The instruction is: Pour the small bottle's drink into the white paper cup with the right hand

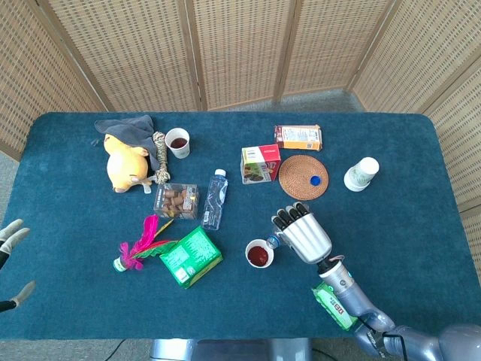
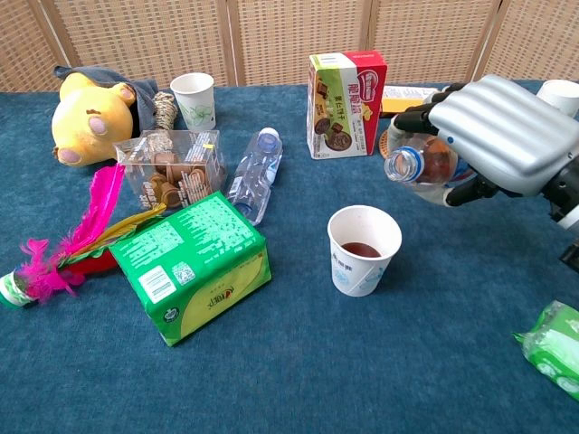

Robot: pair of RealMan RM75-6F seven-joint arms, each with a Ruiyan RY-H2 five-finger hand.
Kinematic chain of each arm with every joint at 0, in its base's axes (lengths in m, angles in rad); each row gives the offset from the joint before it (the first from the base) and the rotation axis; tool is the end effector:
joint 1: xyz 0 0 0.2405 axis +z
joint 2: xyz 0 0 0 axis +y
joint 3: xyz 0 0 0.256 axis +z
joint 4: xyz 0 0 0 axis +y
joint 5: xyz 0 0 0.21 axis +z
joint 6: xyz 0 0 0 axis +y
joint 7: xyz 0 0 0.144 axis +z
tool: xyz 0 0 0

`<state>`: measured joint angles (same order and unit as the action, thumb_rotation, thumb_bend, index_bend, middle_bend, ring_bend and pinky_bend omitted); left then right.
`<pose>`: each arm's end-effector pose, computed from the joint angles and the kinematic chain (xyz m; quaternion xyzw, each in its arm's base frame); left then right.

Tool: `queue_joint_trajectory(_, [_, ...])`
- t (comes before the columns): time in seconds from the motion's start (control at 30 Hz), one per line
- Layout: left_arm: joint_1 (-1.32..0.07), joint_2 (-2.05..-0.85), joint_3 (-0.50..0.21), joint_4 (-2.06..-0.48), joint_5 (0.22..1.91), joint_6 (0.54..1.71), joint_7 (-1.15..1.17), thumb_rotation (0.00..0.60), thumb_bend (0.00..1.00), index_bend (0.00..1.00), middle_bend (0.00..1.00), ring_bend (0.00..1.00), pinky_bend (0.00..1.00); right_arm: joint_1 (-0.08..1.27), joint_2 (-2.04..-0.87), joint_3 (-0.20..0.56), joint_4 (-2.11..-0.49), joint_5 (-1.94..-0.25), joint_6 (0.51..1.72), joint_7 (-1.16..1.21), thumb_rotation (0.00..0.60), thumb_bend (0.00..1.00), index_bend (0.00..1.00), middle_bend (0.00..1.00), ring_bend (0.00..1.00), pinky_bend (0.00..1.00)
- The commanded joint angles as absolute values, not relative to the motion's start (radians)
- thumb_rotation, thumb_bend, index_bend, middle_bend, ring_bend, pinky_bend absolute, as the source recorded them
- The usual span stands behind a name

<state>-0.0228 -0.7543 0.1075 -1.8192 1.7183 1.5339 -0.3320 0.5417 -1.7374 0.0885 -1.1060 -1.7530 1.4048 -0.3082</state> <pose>-0.2808 0.1261 0.2245 -0.6139 -0.4632 -0.4100 0.4904 -0.1742 -0.2899 -0.0200 0.7415 -0.1127 0.4751 0.4601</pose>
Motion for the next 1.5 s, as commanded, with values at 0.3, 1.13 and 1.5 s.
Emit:
queue_joint_trajectory(0.3, [-0.023, -0.750, 0.110, -1.814, 1.721, 1.537, -0.349, 0.600, 0.37, 0.00, 0.00, 0.00, 0.00, 0.539, -1.767, 0.096, -1.102, -1.738, 1.422, -0.396, 0.600, 0.77, 0.51, 0.48, 0.44, 0.72])
queue_joint_trajectory(1.13, [-0.023, -0.748, 0.113, -1.814, 1.724, 1.540, -0.351, 0.600, 0.37, 0.00, 0.00, 0.00, 0.00, 0.538, -1.839, 0.056, -0.973, -1.808, 1.487, -0.557, 0.600, 0.80, 0.53, 0.49, 0.45, 0.73])
queue_joint_trajectory(1.5, [-0.025, -0.745, 0.115, -1.813, 1.724, 1.535, -0.357, 0.600, 0.37, 0.00, 0.00, 0.00, 0.00, 0.540, -1.866, 0.052, -0.944, -1.819, 1.500, -0.620, 0.600, 0.79, 0.52, 0.49, 0.45, 0.73])
